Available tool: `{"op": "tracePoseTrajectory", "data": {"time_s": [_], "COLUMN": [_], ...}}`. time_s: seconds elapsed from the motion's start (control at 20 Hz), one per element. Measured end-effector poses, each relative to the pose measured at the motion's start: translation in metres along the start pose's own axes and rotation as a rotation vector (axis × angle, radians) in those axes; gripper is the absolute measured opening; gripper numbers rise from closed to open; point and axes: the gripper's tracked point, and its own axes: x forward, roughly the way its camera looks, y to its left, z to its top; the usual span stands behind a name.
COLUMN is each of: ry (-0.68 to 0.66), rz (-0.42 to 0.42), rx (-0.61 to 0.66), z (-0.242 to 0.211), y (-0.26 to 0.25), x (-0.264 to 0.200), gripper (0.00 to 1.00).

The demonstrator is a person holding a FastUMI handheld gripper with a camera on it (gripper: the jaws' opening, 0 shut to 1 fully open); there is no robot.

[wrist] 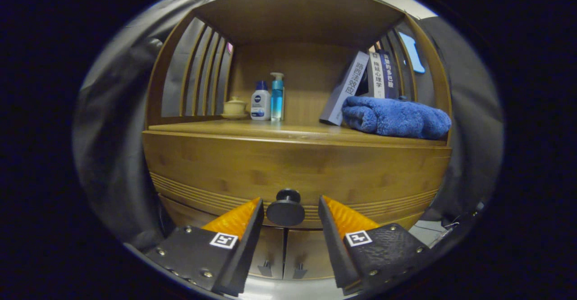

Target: Pull open the drawer, take out the items inside it, and place them on the countertop above the cabinet.

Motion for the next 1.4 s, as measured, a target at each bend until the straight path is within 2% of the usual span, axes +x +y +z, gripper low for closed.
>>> {"op": "tracePoseTrajectory", "data": {"time_s": [0.15,0.3,0.4,0.95,1.4], "ry": [0.028,0.063,0.079,0.094,0.123], "rz": [-0.045,-0.074,-0.066,-0.057,-0.037], "rx": [0.038,0.078,0.091,0.106,0.129], "z": [-0.004,-0.003,-0.006,-0.024,-0.043], "y": [0.0,0.0,0.001,0.004,0.012], "x": [0.001,-0.001,-0.01,-0.134,-0.174], "gripper": [0.41,0.29,0.29,0.29,0.28]}}
